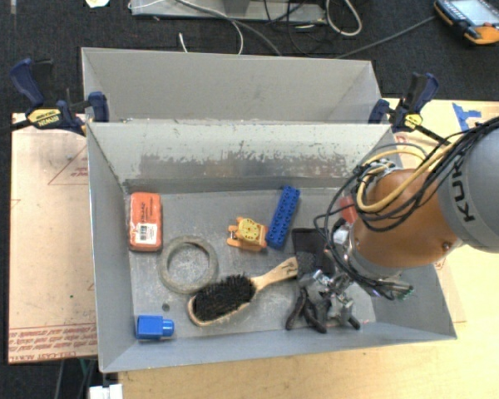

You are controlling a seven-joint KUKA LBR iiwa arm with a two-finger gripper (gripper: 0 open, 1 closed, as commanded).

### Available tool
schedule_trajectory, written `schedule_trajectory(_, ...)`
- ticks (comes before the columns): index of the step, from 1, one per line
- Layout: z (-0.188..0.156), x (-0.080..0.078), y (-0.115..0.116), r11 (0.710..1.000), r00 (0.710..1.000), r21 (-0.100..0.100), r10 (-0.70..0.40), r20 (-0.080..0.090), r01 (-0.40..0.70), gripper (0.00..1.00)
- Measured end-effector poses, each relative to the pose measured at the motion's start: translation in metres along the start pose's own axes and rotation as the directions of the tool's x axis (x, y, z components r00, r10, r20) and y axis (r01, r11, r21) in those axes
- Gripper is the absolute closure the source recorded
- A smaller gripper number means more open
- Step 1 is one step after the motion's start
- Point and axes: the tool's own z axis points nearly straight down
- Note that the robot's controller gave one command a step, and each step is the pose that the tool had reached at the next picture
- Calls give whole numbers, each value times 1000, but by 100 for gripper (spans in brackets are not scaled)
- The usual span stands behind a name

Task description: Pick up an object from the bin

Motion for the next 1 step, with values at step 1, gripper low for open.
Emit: schedule_trajectory(1,-80,1,-9,1000,1000,-2,9,0,-9,100)
